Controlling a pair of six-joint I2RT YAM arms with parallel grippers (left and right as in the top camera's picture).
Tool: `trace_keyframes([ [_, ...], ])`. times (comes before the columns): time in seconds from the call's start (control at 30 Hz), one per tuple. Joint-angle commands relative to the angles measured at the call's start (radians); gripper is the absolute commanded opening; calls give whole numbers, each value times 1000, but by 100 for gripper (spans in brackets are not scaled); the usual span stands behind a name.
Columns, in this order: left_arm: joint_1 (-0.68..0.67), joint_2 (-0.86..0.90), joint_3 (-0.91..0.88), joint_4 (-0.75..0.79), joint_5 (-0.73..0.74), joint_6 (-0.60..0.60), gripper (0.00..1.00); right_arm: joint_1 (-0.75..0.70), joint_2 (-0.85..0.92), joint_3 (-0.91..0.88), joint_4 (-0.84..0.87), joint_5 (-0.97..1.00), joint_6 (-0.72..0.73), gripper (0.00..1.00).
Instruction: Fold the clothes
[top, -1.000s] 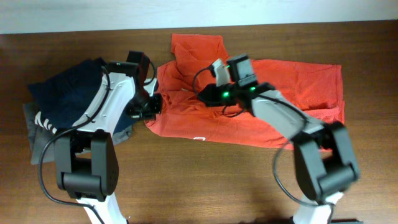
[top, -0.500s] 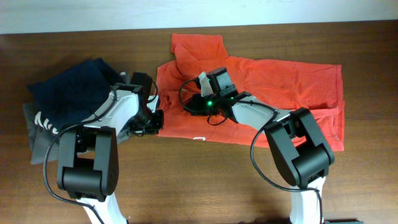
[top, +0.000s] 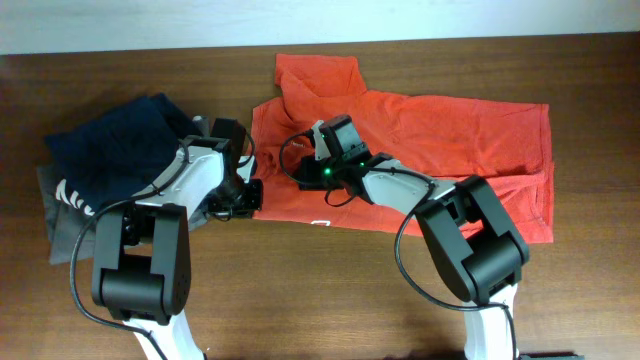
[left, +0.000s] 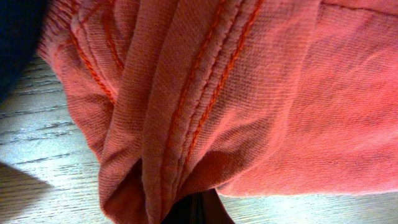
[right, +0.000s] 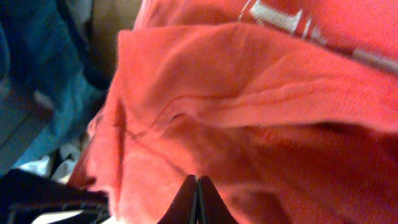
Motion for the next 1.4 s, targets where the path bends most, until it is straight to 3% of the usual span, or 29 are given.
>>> trace_keyframes([
  [0.0, 2, -23, -21, 0, -39, -9, 1, 5, 40, 6, 23, 39, 29, 4],
  [0.53, 2, -23, -21, -16, -87, -9, 0, -38, 93, 6, 330, 108, 89, 4],
  [0.7, 2, -23, -21, -16, -87, -9, 0, -83, 93, 6, 374, 222, 134, 4],
  [0.77, 2, -23, -21, -16, -87, -9, 0, -107, 93, 7, 377, 186, 137, 4],
  [0.87, 2, -23, -21, -15, -87, -9, 1, -137, 93, 26, 385, -38, 135, 4],
  [1.1, 11, -23, -21, 3, -98, -9, 1, -117, 93, 51, 350, -315, 106, 4],
  [1.23, 25, -23, -21, 3, -98, -9, 1, -78, 93, 51, 223, -305, 105, 4],
  [1.37, 28, -23, -21, 3, -98, -9, 0, -33, 93, 51, 45, -159, 106, 4],
])
